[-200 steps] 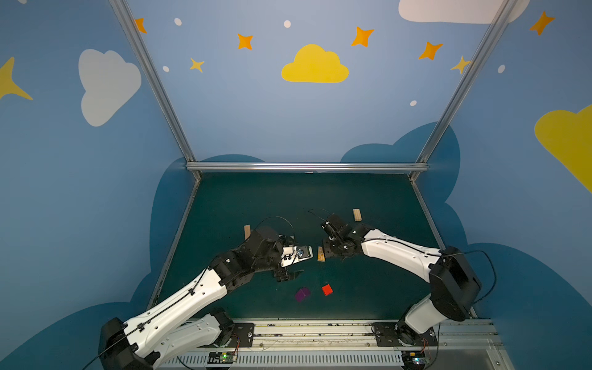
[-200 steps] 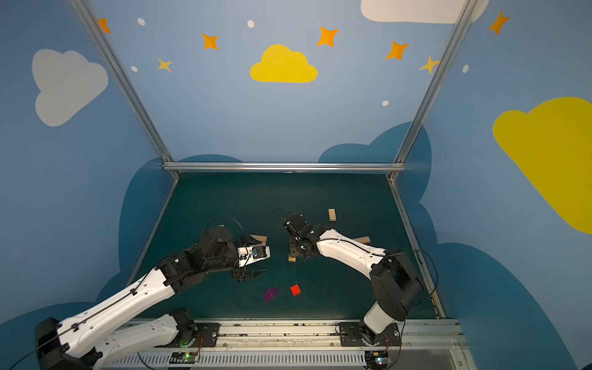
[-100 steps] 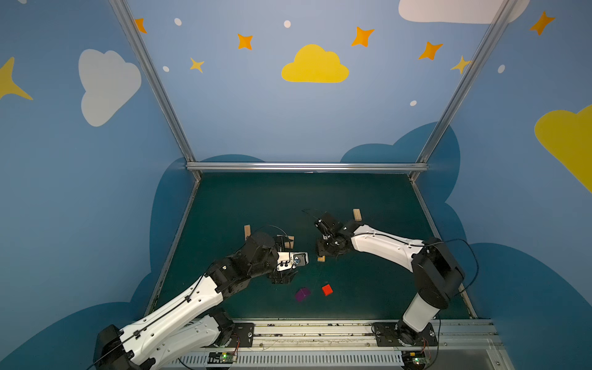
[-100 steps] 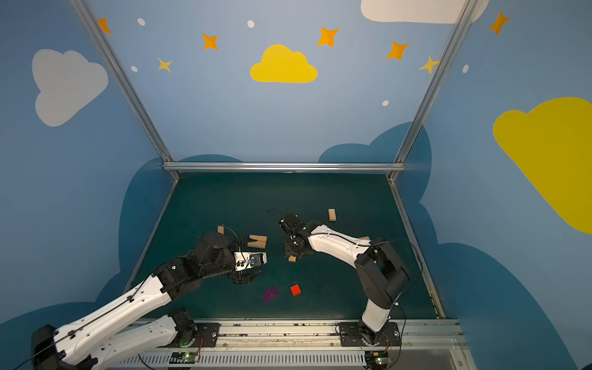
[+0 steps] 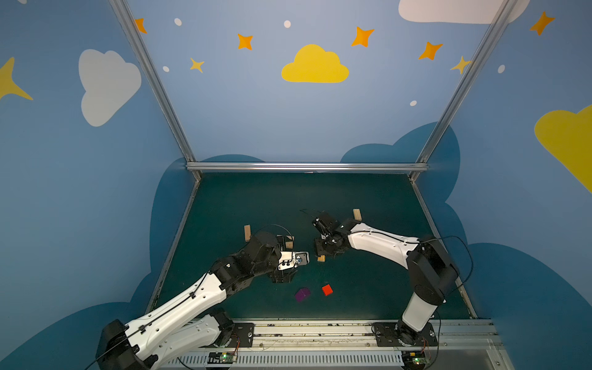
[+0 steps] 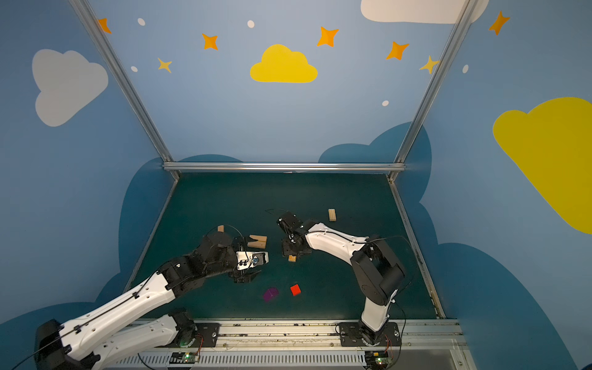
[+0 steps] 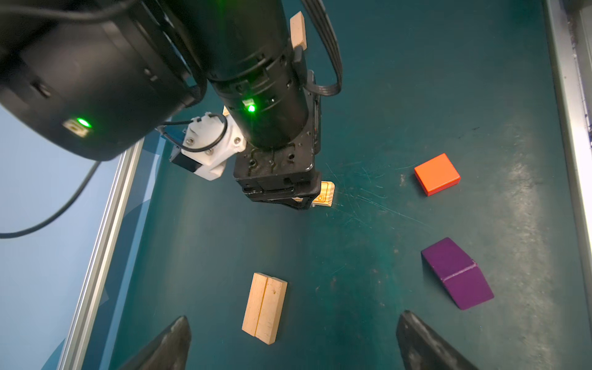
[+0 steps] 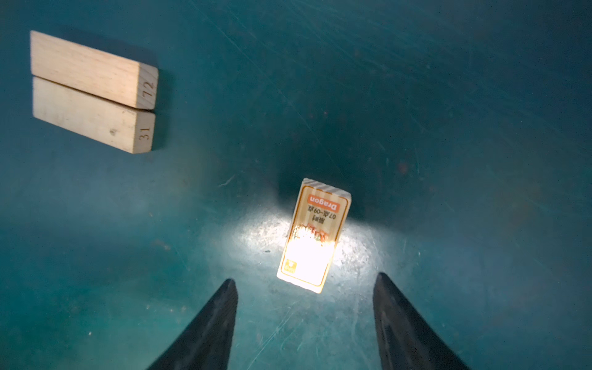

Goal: Build the wood block tower
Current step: 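Lower the open right gripper around the Dragon block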

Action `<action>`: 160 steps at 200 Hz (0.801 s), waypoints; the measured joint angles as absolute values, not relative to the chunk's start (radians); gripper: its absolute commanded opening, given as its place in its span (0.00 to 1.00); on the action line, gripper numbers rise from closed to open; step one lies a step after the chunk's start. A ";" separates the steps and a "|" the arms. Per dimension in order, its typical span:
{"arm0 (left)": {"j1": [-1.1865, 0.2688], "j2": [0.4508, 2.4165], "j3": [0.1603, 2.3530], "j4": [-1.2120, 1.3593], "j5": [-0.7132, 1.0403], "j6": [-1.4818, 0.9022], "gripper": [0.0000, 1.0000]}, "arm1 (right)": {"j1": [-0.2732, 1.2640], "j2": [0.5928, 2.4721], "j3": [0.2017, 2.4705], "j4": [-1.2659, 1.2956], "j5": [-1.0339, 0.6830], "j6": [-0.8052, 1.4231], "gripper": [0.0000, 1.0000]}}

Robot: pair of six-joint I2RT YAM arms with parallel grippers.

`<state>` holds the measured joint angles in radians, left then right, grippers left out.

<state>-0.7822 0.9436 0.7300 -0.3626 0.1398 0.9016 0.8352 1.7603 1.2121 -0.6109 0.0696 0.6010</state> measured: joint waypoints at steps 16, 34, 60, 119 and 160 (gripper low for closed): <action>-0.782 0.951 0.730 -0.363 0.134 0.902 1.00 | 0.835 1.760 1.214 -0.611 0.070 0.594 0.65; -0.782 0.956 0.730 -0.363 0.128 0.902 1.00 | 0.834 1.760 1.214 -0.613 0.070 0.590 0.65; -0.782 0.962 0.730 -0.363 0.126 0.902 1.00 | 0.834 1.760 1.214 -0.614 0.070 0.587 0.65; -0.784 0.978 0.730 -0.364 0.130 0.901 1.00 | 0.833 1.748 1.211 -0.599 0.068 0.580 0.65; -0.786 1.000 0.731 -0.369 0.142 0.891 1.00 | 0.833 1.690 1.189 -0.573 0.079 0.575 0.65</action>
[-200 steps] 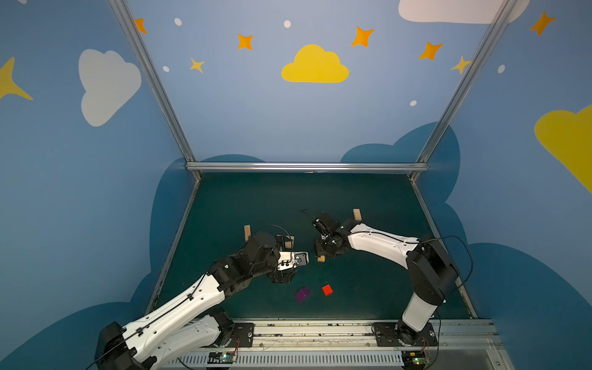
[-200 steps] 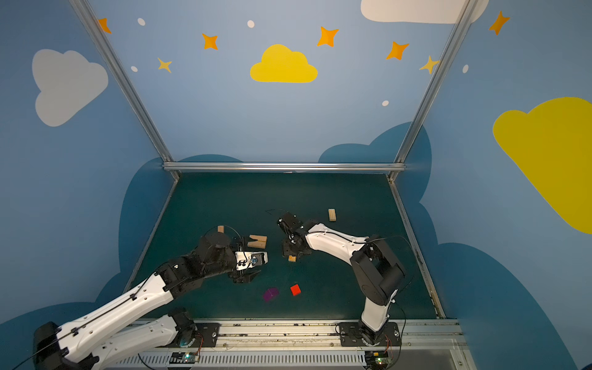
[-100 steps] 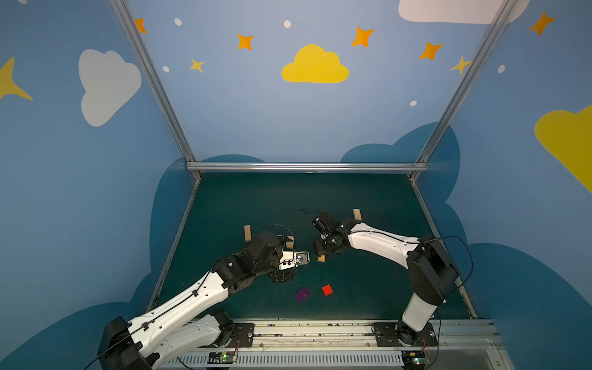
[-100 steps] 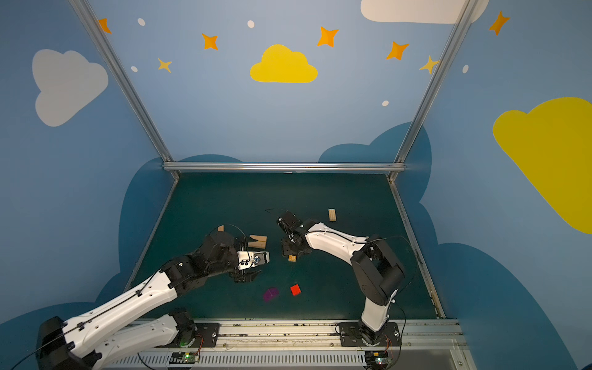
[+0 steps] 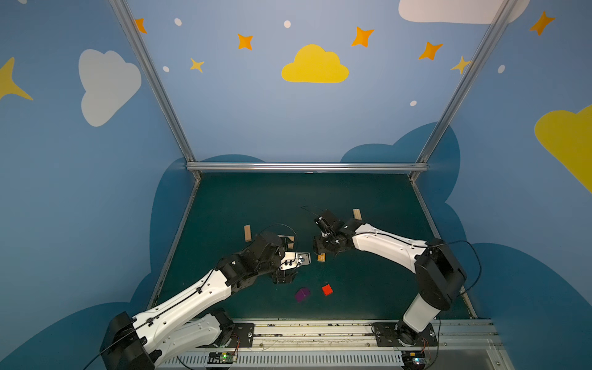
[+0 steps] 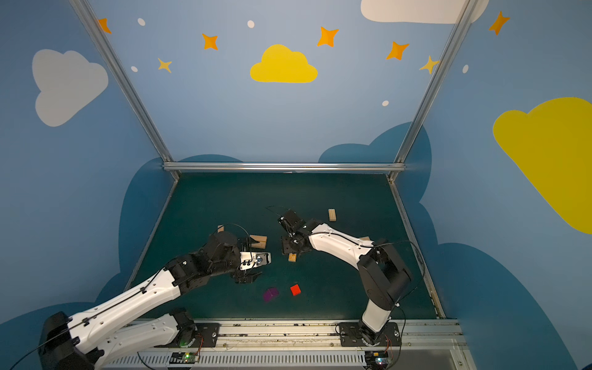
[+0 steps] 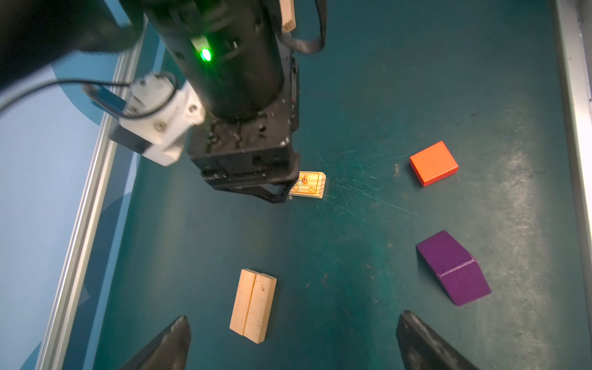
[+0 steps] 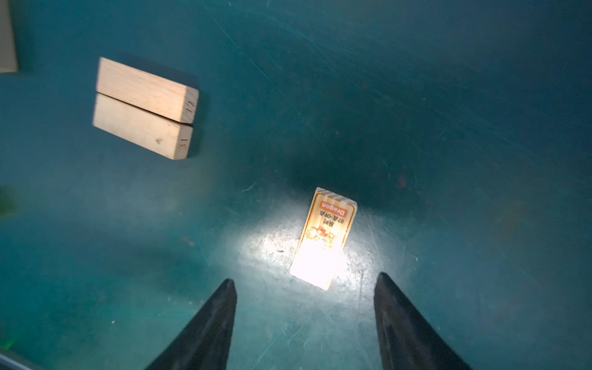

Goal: Build the wood block tower
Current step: 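Lower the open right gripper around the Dragon block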

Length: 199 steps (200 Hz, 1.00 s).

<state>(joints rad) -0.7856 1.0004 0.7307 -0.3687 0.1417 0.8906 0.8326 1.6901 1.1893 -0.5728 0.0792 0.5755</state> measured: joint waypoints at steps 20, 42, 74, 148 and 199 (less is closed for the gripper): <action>-0.786 1.018 0.734 -0.384 0.146 0.881 1.00 | 0.833 1.669 1.180 -0.566 0.088 0.576 0.65; -0.786 1.028 0.737 -0.398 0.149 0.875 1.00 | 0.833 1.658 1.163 -0.561 0.091 0.577 0.64; -0.786 1.035 0.737 -0.414 0.155 0.867 1.00 | 0.833 1.657 1.147 -0.560 0.089 0.583 0.64; -0.786 1.053 0.758 -0.445 0.160 0.858 1.00 | 0.833 1.657 1.145 -0.561 0.096 0.604 0.63; -0.786 1.051 0.771 -0.454 0.163 0.849 1.00 | 0.841 1.664 1.160 -0.582 0.138 0.647 0.59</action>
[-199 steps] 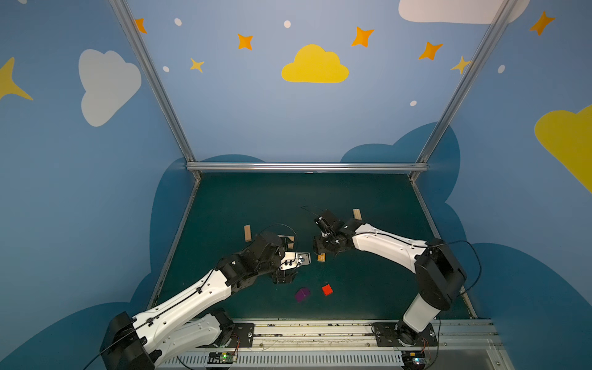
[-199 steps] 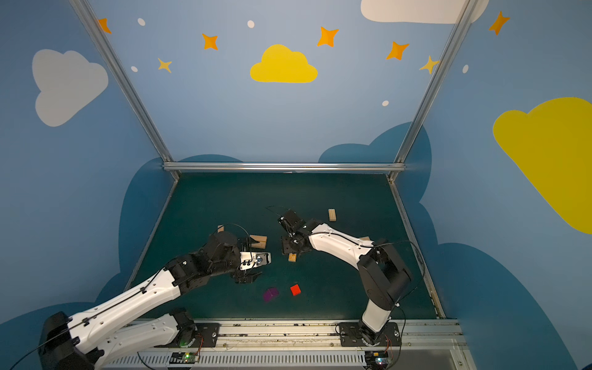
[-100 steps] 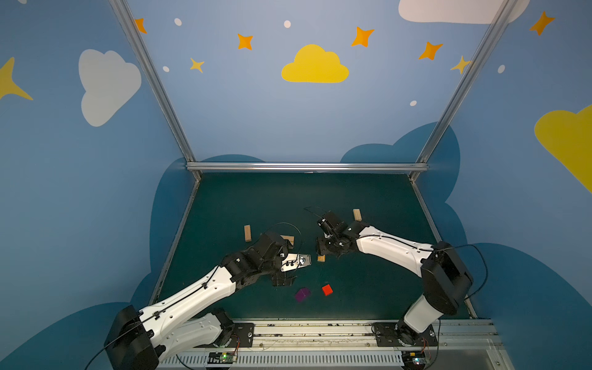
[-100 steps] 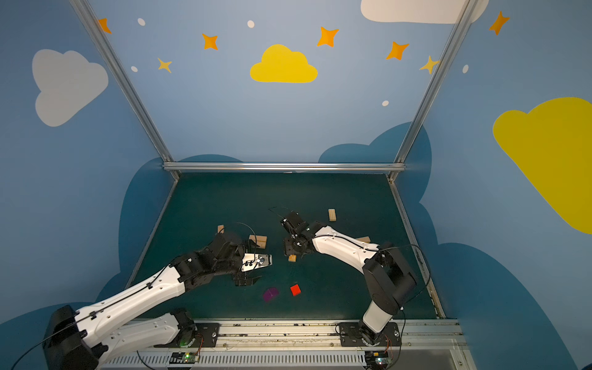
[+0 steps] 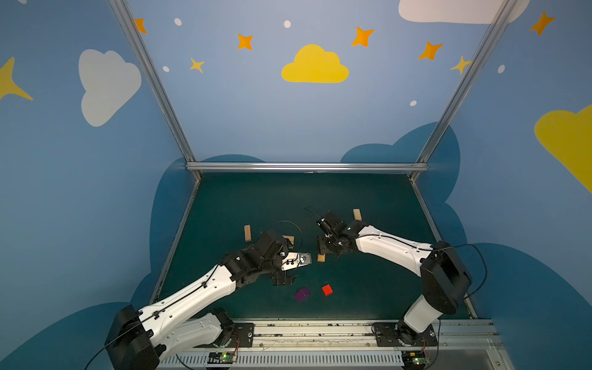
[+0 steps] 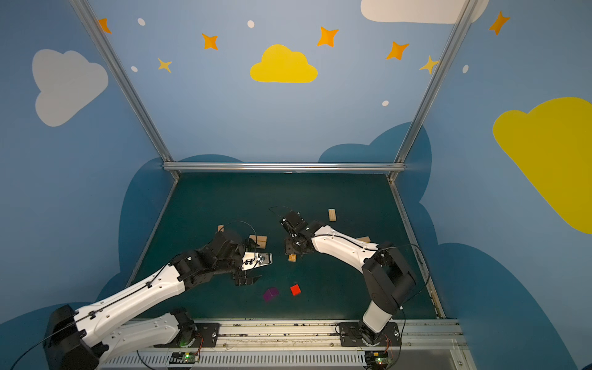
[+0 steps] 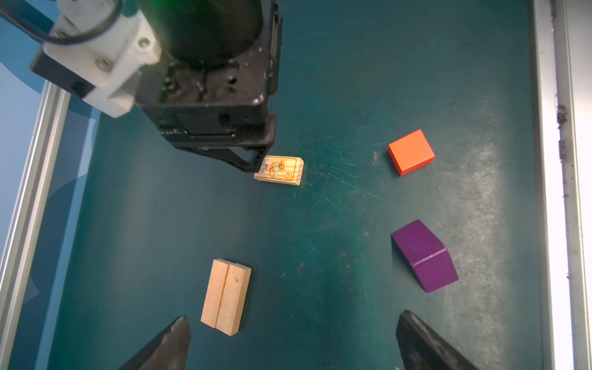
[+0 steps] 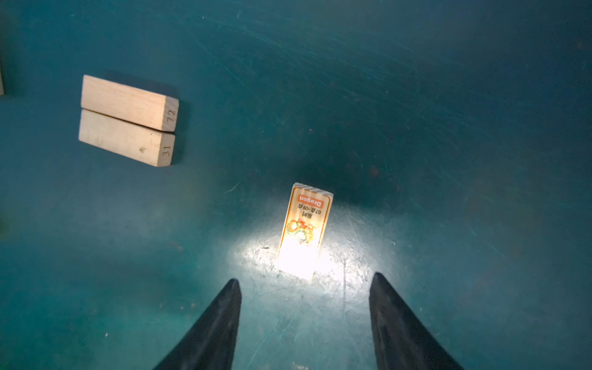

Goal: Build the wood block tower
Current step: 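Lower the open right gripper around the Dragon block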

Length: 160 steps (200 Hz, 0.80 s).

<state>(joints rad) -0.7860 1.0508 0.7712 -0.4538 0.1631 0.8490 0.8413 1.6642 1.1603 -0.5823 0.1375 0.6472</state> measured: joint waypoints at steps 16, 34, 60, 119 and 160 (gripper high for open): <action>-0.786 1.051 0.771 -0.454 0.166 0.849 1.00 | 0.846 1.667 1.161 -0.583 0.151 0.657 0.58; -0.786 1.051 0.771 -0.455 0.167 0.849 1.00 | 0.847 1.681 1.164 -0.583 0.158 0.666 0.57; -0.786 1.051 0.771 -0.457 0.167 0.849 1.00 | 0.848 1.720 1.181 -0.583 0.160 0.676 0.55; -0.786 1.052 0.771 -0.458 0.167 0.849 1.00 | 0.848 1.804 1.210 -0.587 0.159 0.682 0.49; -0.786 1.052 0.771 -0.457 0.165 0.852 1.00 | 0.848 1.834 1.221 -0.586 0.157 0.686 0.46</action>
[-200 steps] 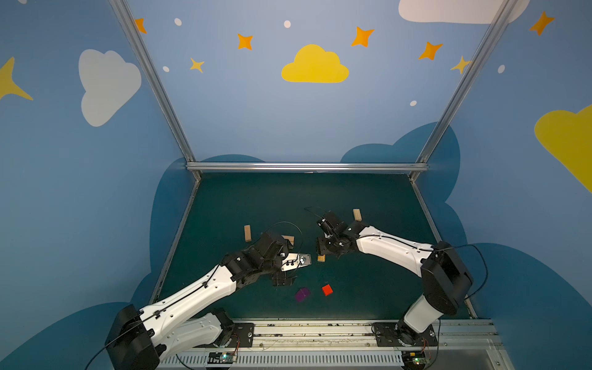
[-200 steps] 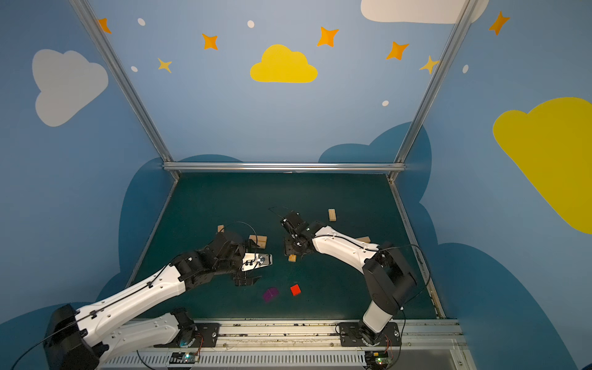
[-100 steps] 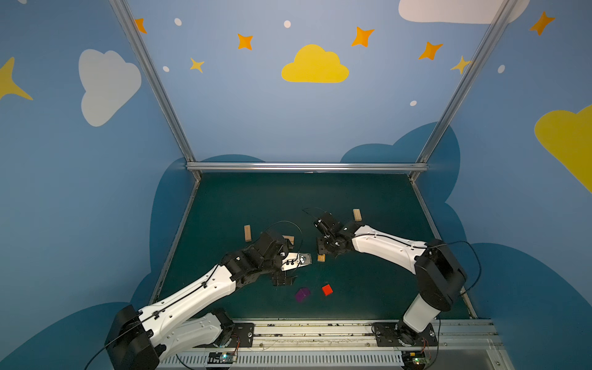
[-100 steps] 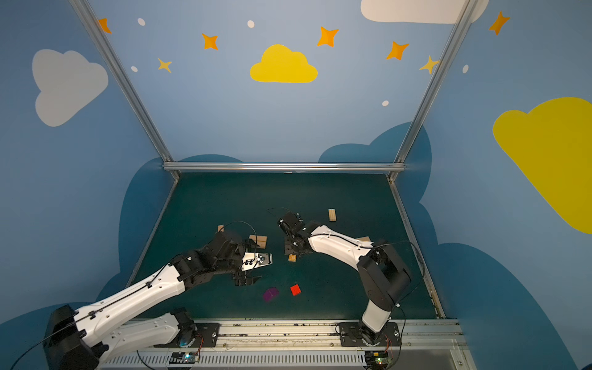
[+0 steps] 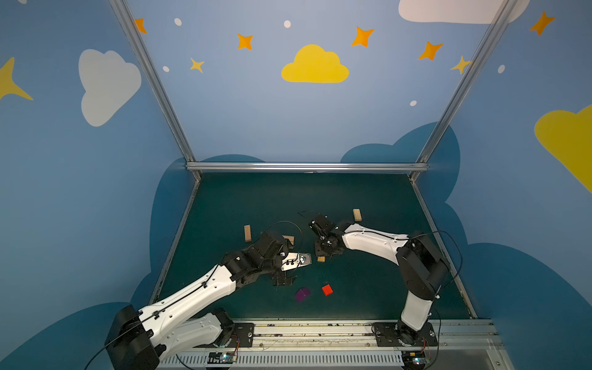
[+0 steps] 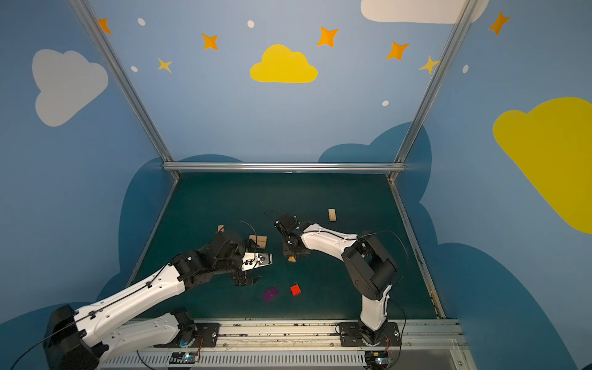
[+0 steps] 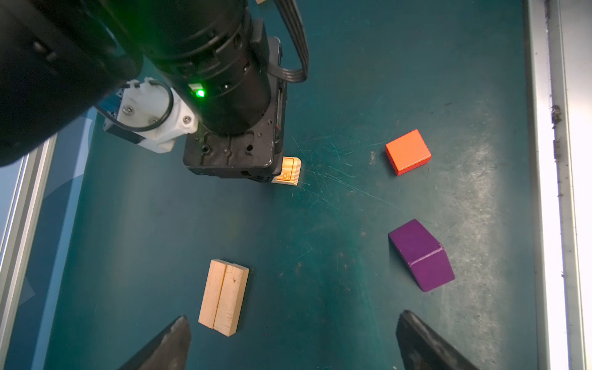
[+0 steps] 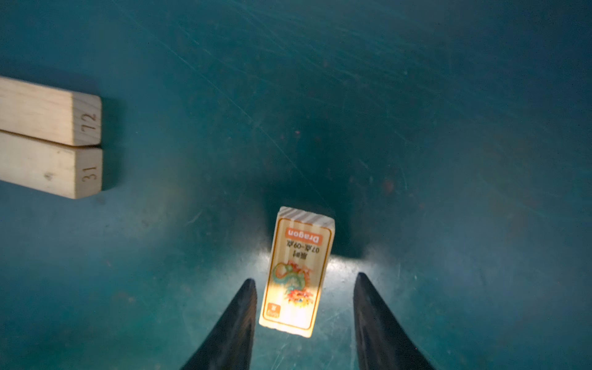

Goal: Build the wood block tower
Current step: 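Lower the open right gripper around the Dragon block, then close the right gripper on the Dragon block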

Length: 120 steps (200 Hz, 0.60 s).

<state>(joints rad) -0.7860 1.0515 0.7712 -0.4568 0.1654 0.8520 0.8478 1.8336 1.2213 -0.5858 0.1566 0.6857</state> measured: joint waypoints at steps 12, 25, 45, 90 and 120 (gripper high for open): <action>-0.786 1.051 0.771 -0.456 0.157 0.853 1.00 | 0.848 1.837 1.224 -0.586 0.157 0.688 0.46; -0.786 1.051 0.771 -0.451 0.140 0.852 1.00 | 0.848 1.841 1.227 -0.585 0.157 0.691 0.45; -0.786 1.051 0.771 -0.427 0.094 0.839 1.00 | 0.848 1.850 1.227 -0.585 0.154 0.695 0.44; -0.781 1.035 0.771 -0.378 0.027 0.822 1.00 | 0.848 1.863 1.227 -0.585 0.149 0.698 0.41; -0.777 1.019 0.771 -0.354 0.002 0.819 1.00 | 0.849 1.863 1.227 -0.584 0.148 0.698 0.39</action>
